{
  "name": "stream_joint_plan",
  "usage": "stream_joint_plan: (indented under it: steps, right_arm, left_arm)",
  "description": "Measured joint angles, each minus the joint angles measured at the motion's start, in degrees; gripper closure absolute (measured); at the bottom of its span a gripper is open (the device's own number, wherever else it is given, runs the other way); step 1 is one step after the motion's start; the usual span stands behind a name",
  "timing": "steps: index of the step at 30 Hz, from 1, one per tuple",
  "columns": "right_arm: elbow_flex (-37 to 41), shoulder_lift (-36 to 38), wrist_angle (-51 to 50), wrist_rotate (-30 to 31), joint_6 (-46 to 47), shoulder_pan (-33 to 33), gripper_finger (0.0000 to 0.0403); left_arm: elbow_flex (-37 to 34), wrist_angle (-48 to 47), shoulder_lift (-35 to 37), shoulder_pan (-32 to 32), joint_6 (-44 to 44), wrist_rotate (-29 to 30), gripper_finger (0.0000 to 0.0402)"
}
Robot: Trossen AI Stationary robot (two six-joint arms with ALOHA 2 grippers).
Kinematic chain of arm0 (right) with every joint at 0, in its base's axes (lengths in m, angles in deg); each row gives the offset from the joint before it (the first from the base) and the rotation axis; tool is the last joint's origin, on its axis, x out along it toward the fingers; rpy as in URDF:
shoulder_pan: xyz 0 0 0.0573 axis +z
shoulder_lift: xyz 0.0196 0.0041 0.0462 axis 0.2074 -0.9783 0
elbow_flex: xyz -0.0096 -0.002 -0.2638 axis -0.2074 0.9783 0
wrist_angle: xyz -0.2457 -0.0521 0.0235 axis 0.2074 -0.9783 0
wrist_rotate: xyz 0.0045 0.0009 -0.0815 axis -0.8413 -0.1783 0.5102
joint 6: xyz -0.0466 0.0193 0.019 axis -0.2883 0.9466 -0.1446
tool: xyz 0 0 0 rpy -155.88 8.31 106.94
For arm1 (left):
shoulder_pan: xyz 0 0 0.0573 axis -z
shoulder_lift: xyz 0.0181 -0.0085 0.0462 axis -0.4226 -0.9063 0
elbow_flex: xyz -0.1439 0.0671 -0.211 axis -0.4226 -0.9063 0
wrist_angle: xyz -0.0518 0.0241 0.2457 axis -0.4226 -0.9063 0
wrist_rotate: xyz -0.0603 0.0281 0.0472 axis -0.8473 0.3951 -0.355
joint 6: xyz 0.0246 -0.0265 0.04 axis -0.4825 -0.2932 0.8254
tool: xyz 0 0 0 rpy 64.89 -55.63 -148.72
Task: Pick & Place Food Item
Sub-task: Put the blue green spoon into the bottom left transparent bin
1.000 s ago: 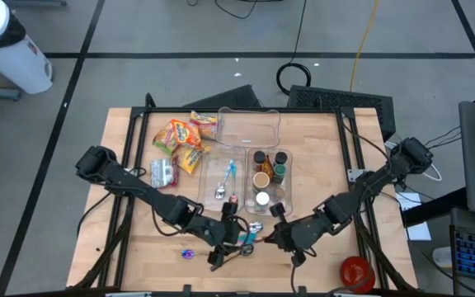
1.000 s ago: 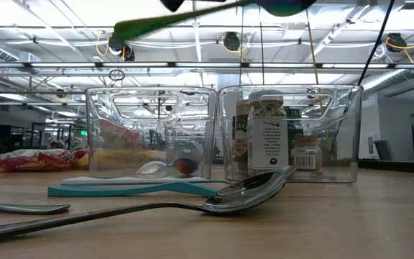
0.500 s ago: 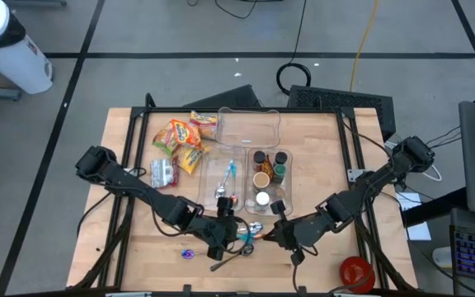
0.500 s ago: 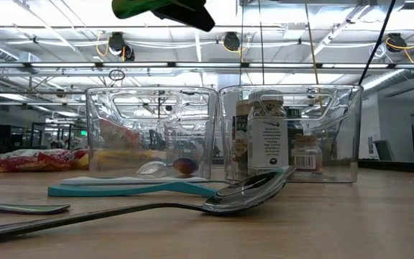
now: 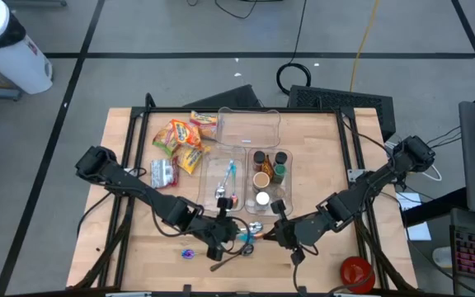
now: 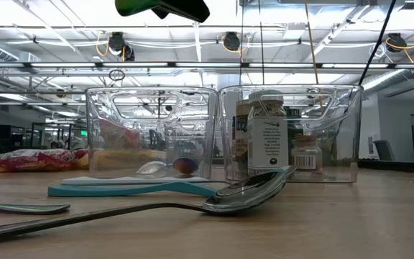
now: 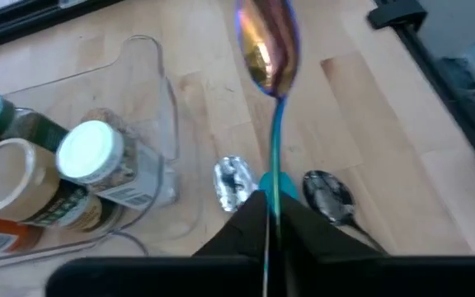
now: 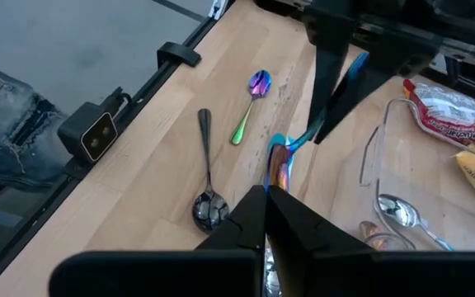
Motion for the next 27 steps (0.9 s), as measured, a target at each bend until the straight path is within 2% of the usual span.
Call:
stream_joint_plan:
  steps: [7, 12, 15, 20, 27]
  right_arm:
    - [0.0, 0.0, 0.03, 0.09, -2.61, -0.02, 0.0389]
    - [0.0, 1.74, -1.33, 0.0, -3.09, 0.5, 0.0343]
    - [0.34, 4.48, -3.75, -0.29, -2.84, 0.72, 0.0312]
    - [7.39, 11.91, 0.65, -0.06, -2.41, 0.9, 0.0283]
    - [22.98, 25.31, 18.14, 0.02, -3.52, 0.9, 0.0281]
  left_arm:
    - [-0.04, 0.07, -0.02, -0.09, -1.34, 0.74, 0.0397]
    - [-0.04, 1.36, -0.02, -0.18, -0.34, 0.91, 0.0398]
    - [-0.04, 2.52, -0.03, -0.21, 1.81, -1.56, 0.0399]
    - [-0.04, 3.56, -0.05, -1.42, 3.67, -3.79, 0.0399]
    - [-1.7, 5.9, 1.57, -6.01, 3.88, -2.35, 0.04]
